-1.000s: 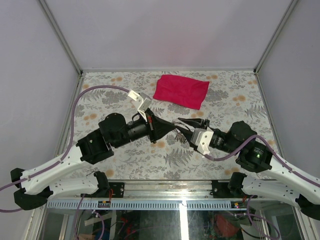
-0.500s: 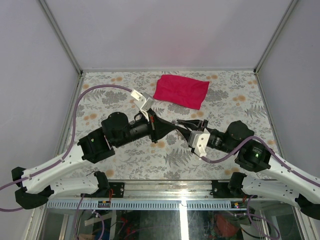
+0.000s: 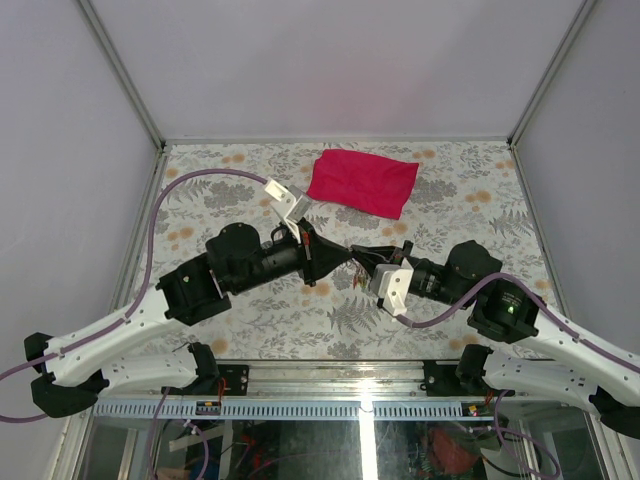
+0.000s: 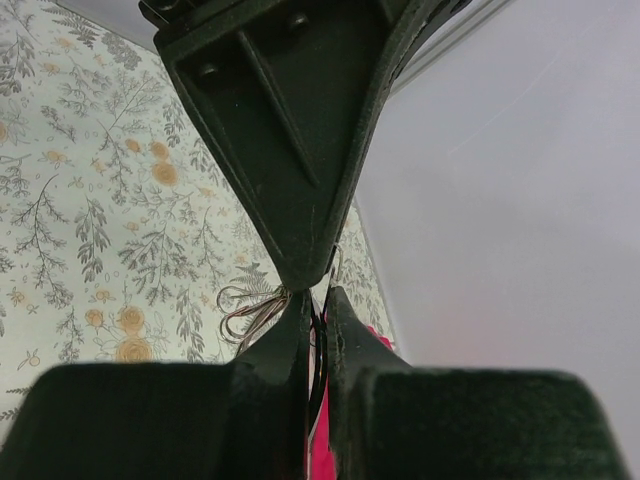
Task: Put the keys on the keyring
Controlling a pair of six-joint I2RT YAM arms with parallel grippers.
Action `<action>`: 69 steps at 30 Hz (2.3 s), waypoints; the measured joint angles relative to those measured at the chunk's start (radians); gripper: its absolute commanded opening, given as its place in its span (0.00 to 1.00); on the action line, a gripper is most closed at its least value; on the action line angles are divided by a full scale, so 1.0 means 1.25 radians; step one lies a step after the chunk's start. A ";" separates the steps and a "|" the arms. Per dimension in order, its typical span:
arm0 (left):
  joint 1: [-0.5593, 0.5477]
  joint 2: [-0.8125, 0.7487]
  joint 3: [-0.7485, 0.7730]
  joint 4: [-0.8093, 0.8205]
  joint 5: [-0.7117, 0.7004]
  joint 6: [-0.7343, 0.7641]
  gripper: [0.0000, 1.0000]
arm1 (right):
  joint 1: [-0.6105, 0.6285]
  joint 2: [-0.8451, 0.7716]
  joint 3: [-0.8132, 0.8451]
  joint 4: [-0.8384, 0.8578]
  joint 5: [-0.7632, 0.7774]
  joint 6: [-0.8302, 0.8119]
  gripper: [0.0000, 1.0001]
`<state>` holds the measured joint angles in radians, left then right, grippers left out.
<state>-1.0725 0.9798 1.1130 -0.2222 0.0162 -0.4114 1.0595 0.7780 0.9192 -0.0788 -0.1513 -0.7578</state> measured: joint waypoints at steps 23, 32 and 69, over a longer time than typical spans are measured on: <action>0.002 -0.059 0.004 -0.083 -0.099 0.009 0.40 | 0.001 -0.048 0.017 -0.151 0.034 -0.098 0.00; 0.005 0.107 -0.041 -0.113 -0.123 -0.027 0.49 | 0.001 -0.182 0.021 -0.275 0.126 -0.002 0.00; 0.306 0.938 0.462 -0.255 0.278 0.498 0.46 | 0.001 -0.172 0.027 -0.400 0.189 0.178 0.00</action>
<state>-0.6903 2.1529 1.6901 -0.5407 0.3641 0.2115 1.0603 0.5636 0.9535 -0.5785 0.0849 -0.5350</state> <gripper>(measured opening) 0.458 0.038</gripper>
